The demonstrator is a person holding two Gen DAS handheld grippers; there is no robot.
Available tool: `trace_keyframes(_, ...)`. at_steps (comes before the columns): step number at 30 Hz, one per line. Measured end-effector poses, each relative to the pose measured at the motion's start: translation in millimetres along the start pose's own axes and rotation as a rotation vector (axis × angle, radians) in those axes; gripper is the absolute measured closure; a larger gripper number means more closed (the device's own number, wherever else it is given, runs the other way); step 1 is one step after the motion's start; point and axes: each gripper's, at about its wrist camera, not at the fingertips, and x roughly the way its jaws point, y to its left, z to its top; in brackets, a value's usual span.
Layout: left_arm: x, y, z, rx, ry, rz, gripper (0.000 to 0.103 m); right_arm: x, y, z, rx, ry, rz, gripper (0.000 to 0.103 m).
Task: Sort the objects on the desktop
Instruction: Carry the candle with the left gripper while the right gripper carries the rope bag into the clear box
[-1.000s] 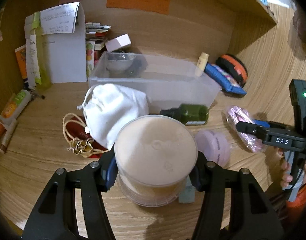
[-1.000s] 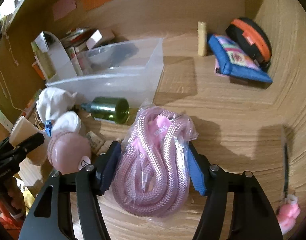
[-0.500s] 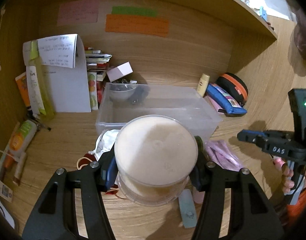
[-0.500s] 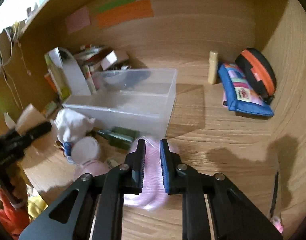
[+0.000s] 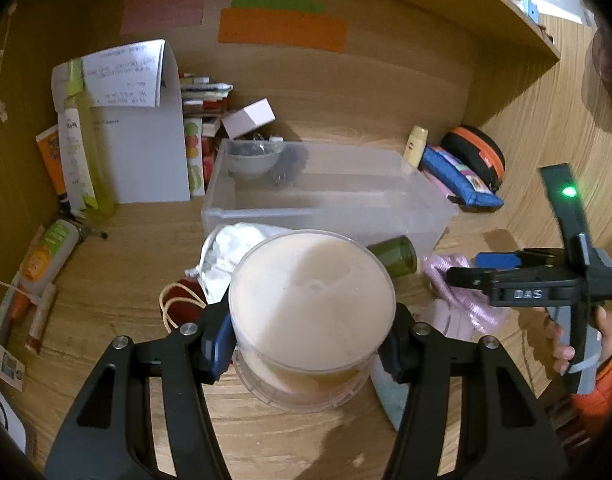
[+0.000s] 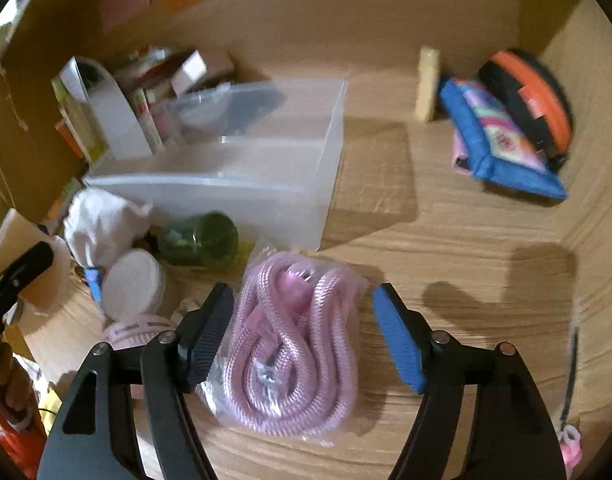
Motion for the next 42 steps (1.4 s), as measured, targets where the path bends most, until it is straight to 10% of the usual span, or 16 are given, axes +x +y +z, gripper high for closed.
trace_keyframes(10,5,-3,1,0.007,-0.001,-0.020,0.045,31,-1,3,-0.001,0.068,0.008,0.025)
trace_keyframes(16,12,-7,15,0.008,-0.006,-0.041,0.045,28,5,2,-0.044,0.036,-0.016,0.048)
trace_keyframes(42,26,-5,103,0.039,-0.078,-0.032,0.045,-66,13,66,-0.031,-0.307,0.112,0.058)
